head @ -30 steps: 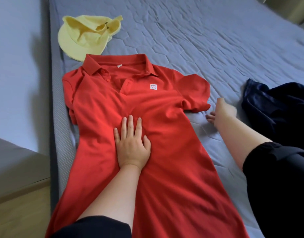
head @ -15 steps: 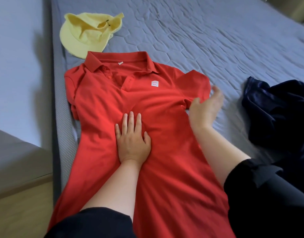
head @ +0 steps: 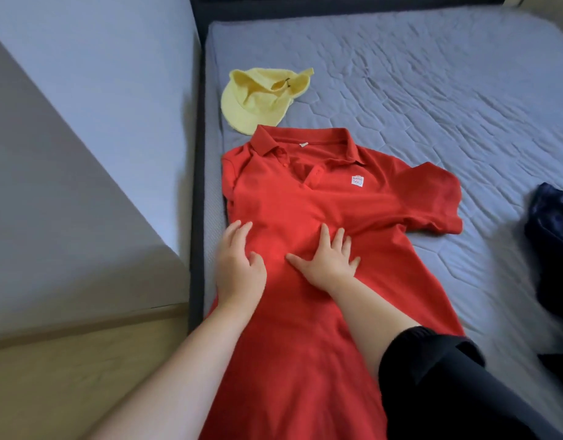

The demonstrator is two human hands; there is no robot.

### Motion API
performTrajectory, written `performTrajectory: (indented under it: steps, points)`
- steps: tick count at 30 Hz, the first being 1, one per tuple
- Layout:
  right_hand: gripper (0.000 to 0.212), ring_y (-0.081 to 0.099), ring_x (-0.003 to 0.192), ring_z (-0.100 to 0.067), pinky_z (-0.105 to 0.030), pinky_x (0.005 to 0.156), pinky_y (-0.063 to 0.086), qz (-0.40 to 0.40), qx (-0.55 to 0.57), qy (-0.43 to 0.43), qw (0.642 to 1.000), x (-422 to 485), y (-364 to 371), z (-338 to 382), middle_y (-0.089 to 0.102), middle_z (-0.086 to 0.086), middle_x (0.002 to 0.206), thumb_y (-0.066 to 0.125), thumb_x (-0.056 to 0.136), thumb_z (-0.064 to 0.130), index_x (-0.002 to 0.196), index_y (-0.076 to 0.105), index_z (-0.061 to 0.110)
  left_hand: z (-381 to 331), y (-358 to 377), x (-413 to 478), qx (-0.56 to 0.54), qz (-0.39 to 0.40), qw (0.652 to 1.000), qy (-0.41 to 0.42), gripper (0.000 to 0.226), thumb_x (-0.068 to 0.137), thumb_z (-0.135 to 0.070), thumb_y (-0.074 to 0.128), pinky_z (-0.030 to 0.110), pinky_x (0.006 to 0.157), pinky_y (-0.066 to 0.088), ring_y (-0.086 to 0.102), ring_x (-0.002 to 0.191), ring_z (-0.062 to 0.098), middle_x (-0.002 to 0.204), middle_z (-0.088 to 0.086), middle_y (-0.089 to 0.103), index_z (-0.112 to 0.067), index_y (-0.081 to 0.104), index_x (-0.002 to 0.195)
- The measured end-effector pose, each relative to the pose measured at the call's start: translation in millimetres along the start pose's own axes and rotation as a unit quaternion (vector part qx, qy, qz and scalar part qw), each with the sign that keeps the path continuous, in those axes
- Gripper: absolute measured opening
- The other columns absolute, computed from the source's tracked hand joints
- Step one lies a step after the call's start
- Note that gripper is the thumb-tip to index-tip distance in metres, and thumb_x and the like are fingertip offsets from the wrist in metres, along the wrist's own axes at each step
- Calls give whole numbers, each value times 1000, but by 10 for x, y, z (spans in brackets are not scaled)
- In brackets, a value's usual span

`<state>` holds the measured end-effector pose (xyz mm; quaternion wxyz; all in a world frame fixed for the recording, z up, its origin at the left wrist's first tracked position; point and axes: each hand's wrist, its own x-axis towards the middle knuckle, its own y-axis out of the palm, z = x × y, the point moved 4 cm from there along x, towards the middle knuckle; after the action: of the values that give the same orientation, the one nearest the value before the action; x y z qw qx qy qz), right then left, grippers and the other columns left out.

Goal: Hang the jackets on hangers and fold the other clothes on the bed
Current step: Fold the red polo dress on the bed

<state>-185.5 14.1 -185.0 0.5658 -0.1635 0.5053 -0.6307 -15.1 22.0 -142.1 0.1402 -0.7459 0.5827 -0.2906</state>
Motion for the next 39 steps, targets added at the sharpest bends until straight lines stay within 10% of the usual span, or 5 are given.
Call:
performTrajectory:
  steps: [6, 10, 30, 35, 39]
  points:
    - [135, -13, 146, -32, -57, 116, 5, 108, -67, 53, 990, 205, -23, 32, -20, -10, 158, 60, 62, 82, 148, -24, 20, 221, 14, 572, -95, 25, 966, -238, 60, 89, -5, 38, 36, 103, 43, 54, 119, 25, 143, 5, 42, -14, 30, 148]
    - [135, -16, 145, -28, -60, 112, 1, 94, -66, 55, 992, 200, 88, -22, -23, -5, 157, 59, 59, 84, 147, -26, 24, 290, 98, 808, -190, 56, 912, -360, 40, 98, -10, 37, 23, 43, 51, 62, 57, 13, 96, 3, 57, -11, 48, 136]
    - [134, -22, 144, -31, -61, 111, -5, 96, -80, 26, 992, 213, 165, -56, -30, -9, 154, 56, 63, 83, 144, -31, 22, 179, -191, 1267, -51, -7, 929, -366, 14, 97, -12, 41, 11, 27, 30, 43, 22, 7, 54, 8, 53, -9, 53, 90]
    - [133, -21, 144, -31, -61, 111, -5, 96, -83, 25, 992, 197, 153, -38, -30, -10, 154, 55, 64, 83, 144, -31, 21, 146, -611, 1494, -81, -213, 939, -258, 31, 97, -12, 42, 19, 68, 42, 49, 82, 15, 90, 3, 51, -22, 34, 69]
    - [133, -22, 144, -30, -61, 111, -5, 94, -87, 31, 991, 199, 157, -31, -30, -9, 154, 55, 64, 84, 144, -31, 22, 135, -460, 1392, 27, -99, 979, -176, 39, 86, -11, 51, 29, 99, 40, 51, 114, 23, 126, 6, 52, -16, 45, 124]
